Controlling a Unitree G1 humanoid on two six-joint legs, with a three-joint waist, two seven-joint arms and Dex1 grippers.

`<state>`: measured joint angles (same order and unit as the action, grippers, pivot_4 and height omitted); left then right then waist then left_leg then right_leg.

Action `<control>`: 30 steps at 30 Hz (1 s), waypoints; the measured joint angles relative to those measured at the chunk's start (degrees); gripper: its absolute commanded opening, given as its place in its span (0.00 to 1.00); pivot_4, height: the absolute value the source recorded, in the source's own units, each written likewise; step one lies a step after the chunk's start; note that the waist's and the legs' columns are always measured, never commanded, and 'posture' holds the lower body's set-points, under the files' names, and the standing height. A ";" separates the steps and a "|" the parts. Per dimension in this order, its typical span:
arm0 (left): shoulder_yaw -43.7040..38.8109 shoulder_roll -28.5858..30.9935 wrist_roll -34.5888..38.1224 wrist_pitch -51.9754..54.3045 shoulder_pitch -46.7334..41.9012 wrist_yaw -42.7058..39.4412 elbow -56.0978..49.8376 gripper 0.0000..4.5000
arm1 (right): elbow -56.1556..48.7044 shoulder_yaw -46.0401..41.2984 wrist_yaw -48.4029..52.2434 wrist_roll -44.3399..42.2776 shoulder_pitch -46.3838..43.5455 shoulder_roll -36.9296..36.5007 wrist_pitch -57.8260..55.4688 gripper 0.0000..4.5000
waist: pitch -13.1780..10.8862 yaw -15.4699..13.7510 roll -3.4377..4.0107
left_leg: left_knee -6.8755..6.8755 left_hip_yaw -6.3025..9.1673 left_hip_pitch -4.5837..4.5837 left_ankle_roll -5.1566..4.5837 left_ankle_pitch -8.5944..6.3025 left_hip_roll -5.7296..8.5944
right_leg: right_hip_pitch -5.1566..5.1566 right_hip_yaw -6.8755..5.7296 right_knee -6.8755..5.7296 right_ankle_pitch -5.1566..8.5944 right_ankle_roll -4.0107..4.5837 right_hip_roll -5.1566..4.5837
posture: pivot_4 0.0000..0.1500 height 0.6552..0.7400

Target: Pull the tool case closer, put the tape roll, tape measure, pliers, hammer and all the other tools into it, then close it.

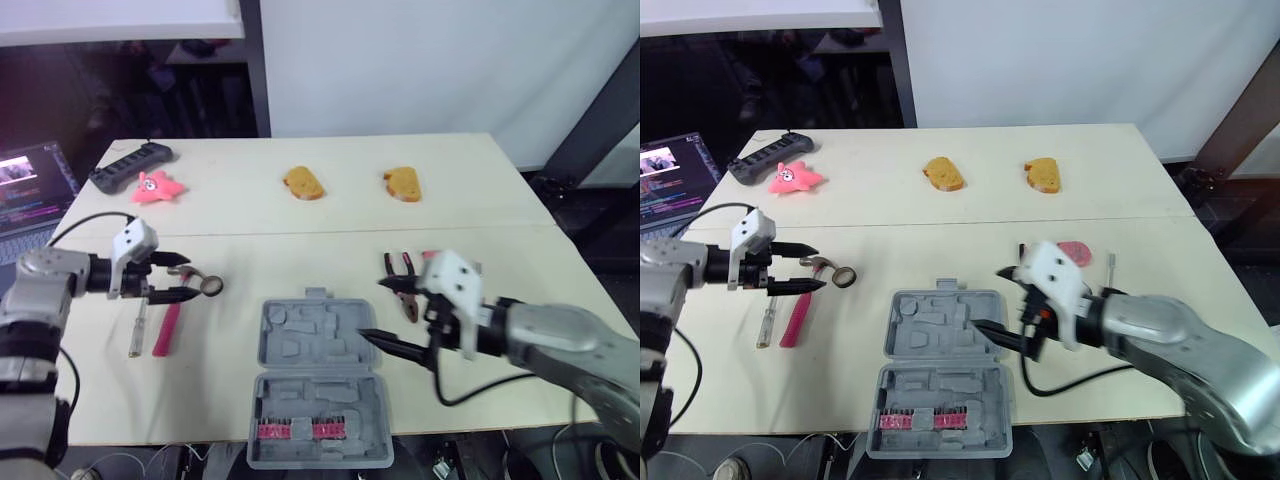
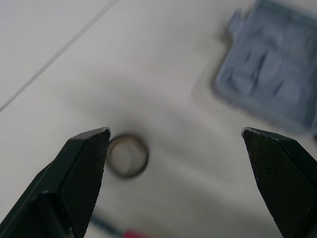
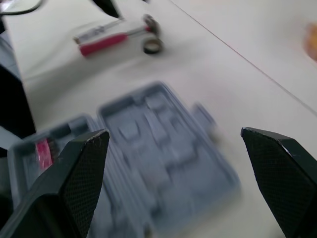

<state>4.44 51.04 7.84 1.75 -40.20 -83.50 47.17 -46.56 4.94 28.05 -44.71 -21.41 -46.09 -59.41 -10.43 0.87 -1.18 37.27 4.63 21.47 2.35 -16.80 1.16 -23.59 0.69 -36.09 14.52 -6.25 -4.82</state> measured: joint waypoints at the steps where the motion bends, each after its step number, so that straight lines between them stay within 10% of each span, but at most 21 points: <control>1: 1.49 -0.25 -1.71 -1.77 -1.52 -0.58 2.47 0.99 | 1.08 2.84 -0.05 1.44 -2.46 0.41 -0.23 1.00 | 0.00 -0.10 0.00 | -0.01 0.00 0.10 0.00 0.00 0.01 | -0.09 0.00 0.00 0.00 -0.01 -0.01 | 1.00 1.00; 9: 8.30 -4.28 -13.43 -17.98 -11.73 0.01 19.04 0.99 | 10.65 16.94 3.65 12.35 -13.74 3.79 1.89 1.00 | 0.02 0.01 -0.06 | 0.75 0.07 1.42 -0.13 -0.07 0.03 | -1.14 -0.16 -0.23 -0.05 -0.11 -0.02 | 1.00 1.00; 27: 10.72 -10.82 -22.86 -21.24 -14.69 5.18 26.58 0.99 | 12.96 16.22 4.10 18.70 -13.70 6.23 0.53 1.00 | 0.02 0.14 -0.06 | 0.97 0.07 1.26 -0.20 -0.11 0.03 | -1.11 -0.10 -0.89 -0.14 -0.17 0.02 | 1.00 1.00; 30: 10.55 -11.24 -23.51 -21.25 -14.72 6.77 26.76 0.80 | 12.95 15.71 4.38 18.75 -13.26 6.24 0.01 1.00 | 0.03 0.14 -0.06 | 0.97 0.04 1.21 -0.20 -0.11 0.03 | -1.11 -0.06 -0.91 -0.14 -0.17 0.02 | 1.00 1.00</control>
<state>14.99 39.79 -15.67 -19.50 -54.91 -76.73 73.93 -33.62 20.65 32.43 -25.97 -34.67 -39.86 -59.40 -10.41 1.01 -1.24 38.24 4.67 22.67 2.15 -16.90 1.19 -24.70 0.63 -37.01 14.38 -6.42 -4.80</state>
